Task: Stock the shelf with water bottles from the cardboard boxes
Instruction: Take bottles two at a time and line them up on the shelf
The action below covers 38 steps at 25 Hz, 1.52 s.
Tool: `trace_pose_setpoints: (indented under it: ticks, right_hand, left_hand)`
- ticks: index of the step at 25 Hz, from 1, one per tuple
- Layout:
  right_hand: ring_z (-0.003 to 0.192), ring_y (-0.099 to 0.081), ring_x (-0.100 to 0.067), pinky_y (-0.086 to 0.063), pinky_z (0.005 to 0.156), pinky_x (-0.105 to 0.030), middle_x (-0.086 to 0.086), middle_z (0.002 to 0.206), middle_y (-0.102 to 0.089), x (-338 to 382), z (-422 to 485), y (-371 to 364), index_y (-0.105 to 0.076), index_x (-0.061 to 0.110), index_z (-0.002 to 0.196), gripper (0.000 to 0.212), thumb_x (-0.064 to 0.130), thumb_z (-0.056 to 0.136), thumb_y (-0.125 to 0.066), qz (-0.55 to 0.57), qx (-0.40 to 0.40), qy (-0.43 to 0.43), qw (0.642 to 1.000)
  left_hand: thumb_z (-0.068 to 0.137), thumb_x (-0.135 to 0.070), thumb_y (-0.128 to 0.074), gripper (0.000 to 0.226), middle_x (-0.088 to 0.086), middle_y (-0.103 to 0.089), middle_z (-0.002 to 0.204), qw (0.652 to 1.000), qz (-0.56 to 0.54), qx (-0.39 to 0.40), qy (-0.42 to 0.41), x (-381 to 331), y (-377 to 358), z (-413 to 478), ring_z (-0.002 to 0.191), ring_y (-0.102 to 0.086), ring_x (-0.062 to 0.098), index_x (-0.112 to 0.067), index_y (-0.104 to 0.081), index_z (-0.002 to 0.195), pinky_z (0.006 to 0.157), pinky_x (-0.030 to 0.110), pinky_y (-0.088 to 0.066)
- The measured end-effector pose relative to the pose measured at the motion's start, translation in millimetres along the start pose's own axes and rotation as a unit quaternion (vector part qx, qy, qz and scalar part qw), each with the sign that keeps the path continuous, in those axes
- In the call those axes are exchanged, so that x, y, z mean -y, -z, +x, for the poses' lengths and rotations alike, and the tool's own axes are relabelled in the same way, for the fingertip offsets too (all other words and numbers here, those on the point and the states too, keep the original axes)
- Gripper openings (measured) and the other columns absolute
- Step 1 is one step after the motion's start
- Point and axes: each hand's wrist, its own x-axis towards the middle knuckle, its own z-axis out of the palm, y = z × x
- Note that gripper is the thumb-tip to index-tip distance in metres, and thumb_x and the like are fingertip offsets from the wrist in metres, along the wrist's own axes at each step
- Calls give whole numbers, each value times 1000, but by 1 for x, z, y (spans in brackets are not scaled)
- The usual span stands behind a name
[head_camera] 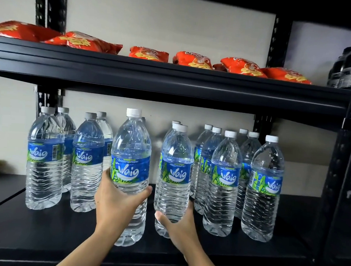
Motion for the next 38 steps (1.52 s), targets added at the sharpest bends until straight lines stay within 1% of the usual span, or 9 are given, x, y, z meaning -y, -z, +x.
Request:
trace_pose_setpoints:
  ticks: [4,6,9,11,16,24,28,31,38]
  right_hand:
    - [150,-17,-17,-19,122,-39,4,165,-5,-6,7,9,14,27,156,131,53,72,-82,-16,57,-15,998]
    - [149,-20,-17,-20,122,-42,4,164,-9,-10,12,15,10,27,157,132,58,67,-82,-57,84,-30,994]
    - [134,-43,-12,-34,112,-30,6,149,-40,-11,11,20,-28,27,148,106,57,63,-83,-118,67,-22,991]
    - [121,-52,-8,-37,101,-24,12,132,-51,-13,10,22,-41,33,135,87,54,63,-85,-126,53,-10,991]
    - [124,-53,-11,-41,108,-32,10,137,-54,-16,10,21,-35,29,145,110,69,54,-81,-151,58,-30,986]
    - [106,-62,3,-46,102,-27,22,115,-66,-16,7,30,-41,42,126,93,75,49,-82,-228,105,-27,968]
    - [107,-61,5,-47,103,-30,26,116,-65,-26,12,30,-43,44,128,99,80,44,-79,-246,101,-17,964]
    - [107,-60,5,-47,103,-31,24,116,-65,-23,13,32,-45,42,129,93,75,50,-80,-229,109,-22,967]
    - [109,-60,1,-47,99,-27,21,119,-65,-20,13,34,-46,40,129,93,79,50,-75,-243,100,-16,965]
  left_hand:
    - [55,-34,-97,80,-6,-59,98,1000,3,-3,-2,2,-2,-3,95,-53,16,-28,-43,113,83,32,-40]
    - [55,-35,-97,82,-5,-58,100,1000,5,-2,3,4,-4,-3,98,-51,16,-25,-44,116,87,34,-42]
    - [54,-37,-96,83,-2,-60,103,1000,4,-4,8,3,-5,-3,100,-53,18,-22,-44,117,93,39,-44]
    - [54,-37,-96,86,-2,-61,105,1000,1,-4,7,3,-5,-2,100,-51,17,-17,-47,122,91,36,-43]
    - [56,-34,-96,78,-4,-58,102,1000,-4,-6,6,2,-2,-3,98,-49,14,-27,-40,111,89,32,-40]
    - [56,-35,-96,85,-4,-59,104,1000,12,-1,10,6,0,-4,101,-48,14,-21,-45,121,99,39,-42]
    - [56,-32,-97,90,-7,-55,100,1000,15,8,-10,6,-2,3,99,-51,15,-14,-46,128,89,33,-43]
    - [58,-31,-96,95,-10,-45,104,1000,19,13,-14,6,-10,14,105,-42,11,-11,-43,134,99,38,-41]
    - [56,-36,-96,94,0,-56,109,999,37,33,18,31,-25,24,119,-53,27,-11,-44,131,100,41,-42]
